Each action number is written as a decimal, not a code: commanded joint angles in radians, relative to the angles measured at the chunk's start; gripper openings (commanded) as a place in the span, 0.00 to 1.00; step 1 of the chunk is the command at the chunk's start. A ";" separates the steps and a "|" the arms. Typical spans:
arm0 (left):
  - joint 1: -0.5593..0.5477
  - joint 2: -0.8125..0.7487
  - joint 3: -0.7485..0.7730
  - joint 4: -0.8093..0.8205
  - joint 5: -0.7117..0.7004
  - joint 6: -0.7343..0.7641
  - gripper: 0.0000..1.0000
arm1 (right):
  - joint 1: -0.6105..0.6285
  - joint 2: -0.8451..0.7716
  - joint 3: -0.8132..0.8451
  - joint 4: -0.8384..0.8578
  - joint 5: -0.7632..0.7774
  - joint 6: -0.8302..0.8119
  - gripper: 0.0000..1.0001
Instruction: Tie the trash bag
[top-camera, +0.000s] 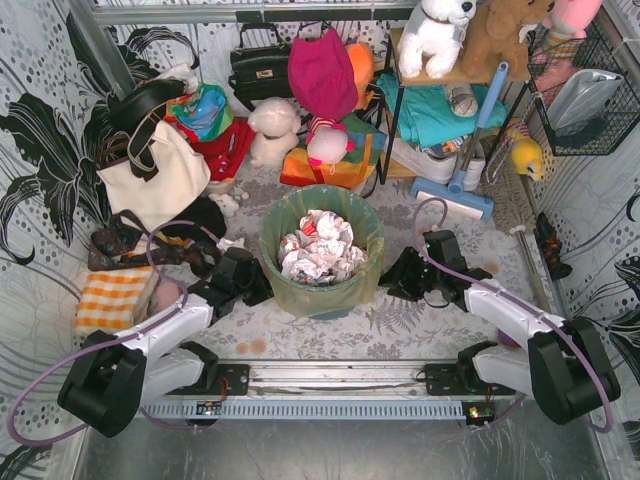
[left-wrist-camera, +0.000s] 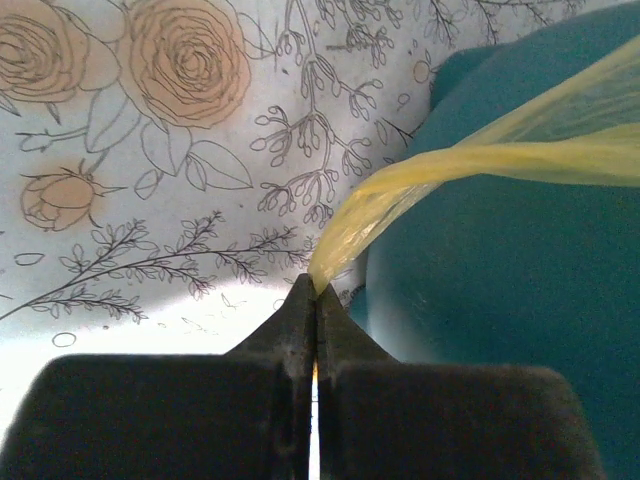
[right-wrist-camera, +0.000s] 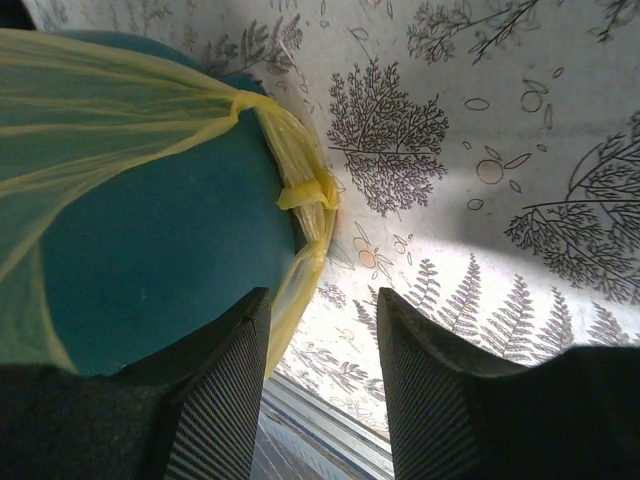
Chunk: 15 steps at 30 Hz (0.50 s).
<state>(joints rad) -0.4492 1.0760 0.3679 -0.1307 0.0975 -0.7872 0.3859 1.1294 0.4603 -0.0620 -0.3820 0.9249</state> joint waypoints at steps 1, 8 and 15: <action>-0.026 -0.006 0.029 0.004 -0.011 0.000 0.00 | 0.040 0.057 -0.018 0.118 -0.013 0.045 0.46; -0.047 0.006 0.040 -0.010 -0.027 -0.008 0.00 | 0.096 0.159 -0.033 0.217 0.009 0.127 0.46; -0.064 0.017 0.067 -0.037 -0.049 -0.002 0.00 | 0.134 0.213 -0.054 0.284 0.052 0.201 0.44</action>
<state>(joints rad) -0.5011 1.0832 0.3931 -0.1658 0.0826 -0.7918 0.5041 1.3170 0.4274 0.1425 -0.3576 1.0637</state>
